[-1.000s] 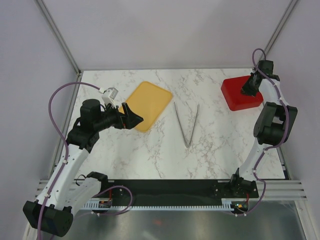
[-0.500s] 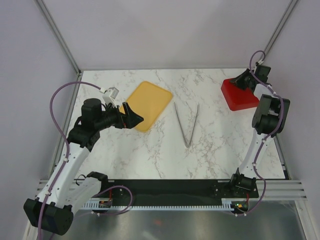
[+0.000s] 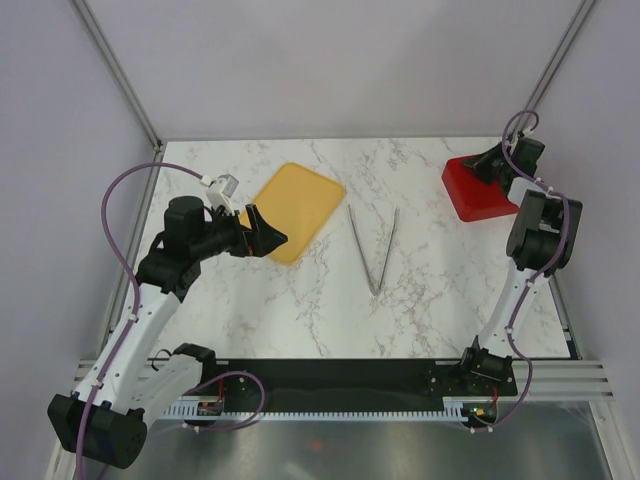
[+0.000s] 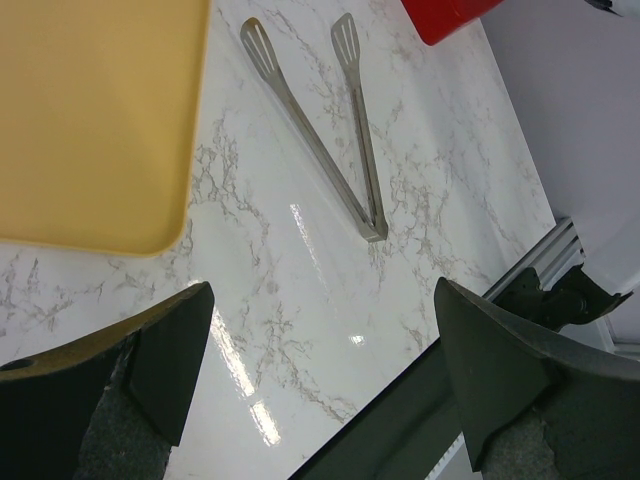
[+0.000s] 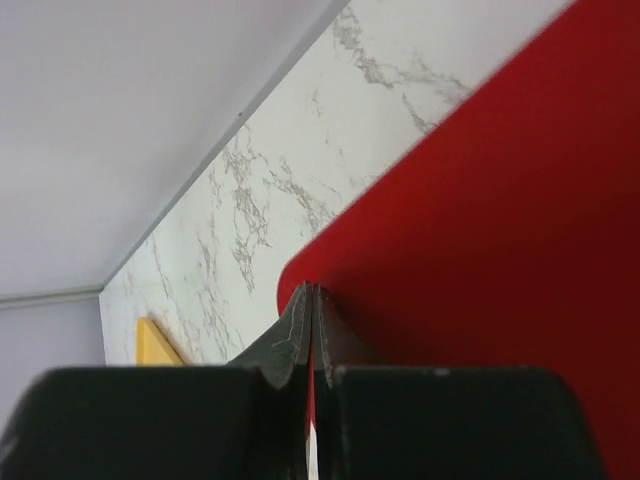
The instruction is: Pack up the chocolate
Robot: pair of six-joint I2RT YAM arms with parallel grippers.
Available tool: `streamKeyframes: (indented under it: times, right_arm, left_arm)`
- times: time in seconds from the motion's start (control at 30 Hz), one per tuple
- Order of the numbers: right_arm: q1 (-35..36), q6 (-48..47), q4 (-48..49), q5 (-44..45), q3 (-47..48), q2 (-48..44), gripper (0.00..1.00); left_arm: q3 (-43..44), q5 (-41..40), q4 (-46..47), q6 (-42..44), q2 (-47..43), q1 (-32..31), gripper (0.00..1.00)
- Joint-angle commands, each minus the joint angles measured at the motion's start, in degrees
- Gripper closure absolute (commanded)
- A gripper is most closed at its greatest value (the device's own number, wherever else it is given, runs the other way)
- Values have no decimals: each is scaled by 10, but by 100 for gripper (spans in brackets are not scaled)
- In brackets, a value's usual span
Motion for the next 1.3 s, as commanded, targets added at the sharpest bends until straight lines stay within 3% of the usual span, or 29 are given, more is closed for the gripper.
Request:
streamKeyframes:
  times: [0.0, 0.17, 0.33, 0.5, 0.67, 0.83, 0.97, 1.0, 1.07, 1.1, 1.13, 1.27]
  right_arm:
    - [-29, 21, 91, 66, -58, -74, 100]
    - [-38, -8, 113, 142, -112, -105, 100]
    - [-42, -12, 56, 133, -75, -33, 100]
    - [-42, -21, 27, 120, -60, -19, 100]
    - [-30, -61, -44, 131, -28, -88, 99]
    - [12, -117, -172, 192, -53, -211, 88]
    - [43, -131, -218, 169, -94, -293, 66]
    - [58, -141, -251, 176, -102, -326, 52]
    - [75, -156, -274, 185, -128, -361, 33]
    - [90, -164, -295, 192, -139, -399, 14]
    - [99, -164, -304, 204, -167, -418, 2]
    - [169, -157, -318, 255, -255, -530, 2]
  left_arm:
    - [0, -11, 9, 15, 2, 3, 0]
    - [-1, -8, 8, 16, 2, 3, 0]
    - [1, -8, 9, 17, 3, 4, 0]
    - [1, -13, 6, 20, -2, 3, 0]
    - [1, -9, 3, 20, -9, 4, 0]
    - [3, -9, 4, 20, -21, 4, 0]
    - [2, -11, 4, 20, -29, 4, 0]
    - [2, -8, 4, 20, -29, 4, 0]
    - [2, 1, 9, 20, -30, 4, 0]
    - [1, 4, 10, 19, -31, 4, 0]
    - [1, 6, 13, 20, -30, 4, 0]
    - [1, 30, 30, 17, -31, 4, 0]
